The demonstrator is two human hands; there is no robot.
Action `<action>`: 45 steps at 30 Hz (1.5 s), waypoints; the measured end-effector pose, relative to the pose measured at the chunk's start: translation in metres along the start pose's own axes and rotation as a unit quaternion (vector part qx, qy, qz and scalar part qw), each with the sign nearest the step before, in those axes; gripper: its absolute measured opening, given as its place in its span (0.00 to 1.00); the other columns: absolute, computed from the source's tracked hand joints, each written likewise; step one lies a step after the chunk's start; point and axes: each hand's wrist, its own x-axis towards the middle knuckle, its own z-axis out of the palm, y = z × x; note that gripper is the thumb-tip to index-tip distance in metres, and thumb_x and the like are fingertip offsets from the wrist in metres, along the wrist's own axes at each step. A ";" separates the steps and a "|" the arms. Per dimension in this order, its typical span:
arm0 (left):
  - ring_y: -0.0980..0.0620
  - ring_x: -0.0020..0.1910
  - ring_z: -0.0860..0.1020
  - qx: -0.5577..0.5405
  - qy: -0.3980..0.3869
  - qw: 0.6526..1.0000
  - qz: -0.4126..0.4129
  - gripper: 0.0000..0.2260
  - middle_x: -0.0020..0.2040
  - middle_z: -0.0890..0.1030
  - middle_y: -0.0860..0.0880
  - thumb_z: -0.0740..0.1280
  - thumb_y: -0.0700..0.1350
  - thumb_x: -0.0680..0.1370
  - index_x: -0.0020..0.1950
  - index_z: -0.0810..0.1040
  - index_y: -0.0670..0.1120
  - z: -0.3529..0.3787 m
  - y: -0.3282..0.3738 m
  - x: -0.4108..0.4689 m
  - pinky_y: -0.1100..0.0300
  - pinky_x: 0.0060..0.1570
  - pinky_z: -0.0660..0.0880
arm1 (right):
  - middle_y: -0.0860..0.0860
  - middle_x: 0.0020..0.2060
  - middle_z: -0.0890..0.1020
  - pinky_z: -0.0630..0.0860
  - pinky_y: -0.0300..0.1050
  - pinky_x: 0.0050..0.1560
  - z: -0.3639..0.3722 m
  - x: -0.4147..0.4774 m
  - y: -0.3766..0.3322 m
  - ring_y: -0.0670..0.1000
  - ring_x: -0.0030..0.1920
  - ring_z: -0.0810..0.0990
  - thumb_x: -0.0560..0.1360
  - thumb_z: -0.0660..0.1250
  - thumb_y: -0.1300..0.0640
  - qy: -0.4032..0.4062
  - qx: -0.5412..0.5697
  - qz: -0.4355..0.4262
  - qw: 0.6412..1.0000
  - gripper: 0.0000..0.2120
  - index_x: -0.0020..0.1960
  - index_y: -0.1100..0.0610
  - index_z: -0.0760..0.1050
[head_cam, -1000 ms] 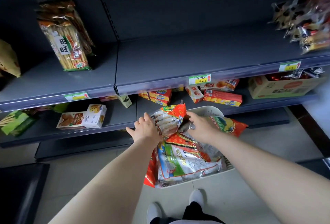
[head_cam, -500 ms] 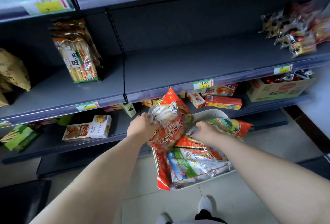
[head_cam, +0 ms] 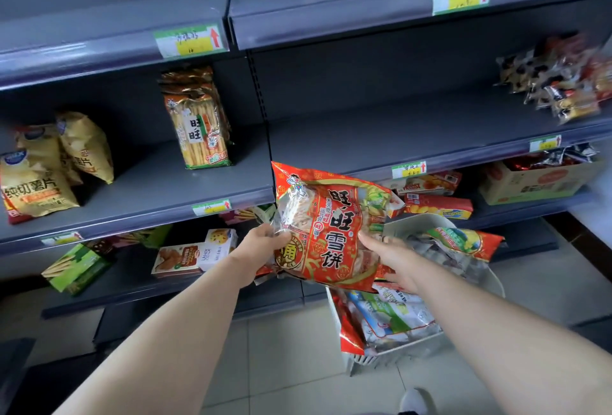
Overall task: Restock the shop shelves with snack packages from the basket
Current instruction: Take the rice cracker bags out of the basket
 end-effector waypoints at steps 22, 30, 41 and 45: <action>0.47 0.49 0.81 0.066 0.156 0.985 -0.003 0.30 0.53 0.80 0.48 0.78 0.55 0.62 0.59 0.75 0.45 0.012 -0.037 -0.033 0.49 0.46 0.83 | 0.53 0.62 0.74 0.74 0.47 0.54 0.043 -0.078 0.026 0.51 0.52 0.75 0.76 0.65 0.65 0.104 0.096 -0.105 0.984 0.27 0.73 0.59 0.63; 0.52 0.42 0.79 0.093 0.193 0.973 0.086 0.15 0.52 0.82 0.48 0.71 0.38 0.75 0.61 0.81 0.45 0.019 -0.026 -0.042 0.66 0.34 0.72 | 0.50 0.37 0.77 0.70 0.42 0.43 0.030 -0.104 0.084 0.49 0.40 0.75 0.76 0.66 0.65 0.108 0.026 -0.049 0.993 0.12 0.38 0.52 0.73; 0.44 0.54 0.82 -0.109 0.115 0.986 0.046 0.11 0.54 0.83 0.42 0.67 0.36 0.79 0.62 0.77 0.40 -0.068 -0.027 -0.140 0.43 0.55 0.80 | 0.50 0.57 0.77 0.72 0.49 0.59 0.103 -0.133 0.059 0.54 0.58 0.76 0.64 0.77 0.38 -0.022 0.057 -0.049 0.997 0.35 0.62 0.53 0.69; 0.44 0.52 0.83 -0.150 0.151 0.974 0.081 0.10 0.54 0.84 0.43 0.64 0.37 0.81 0.61 0.77 0.43 -0.122 -0.026 -0.183 0.45 0.52 0.81 | 0.49 0.59 0.79 0.72 0.49 0.60 0.149 -0.151 0.040 0.52 0.56 0.76 0.72 0.74 0.55 -0.003 0.017 -0.145 0.989 0.26 0.67 0.51 0.69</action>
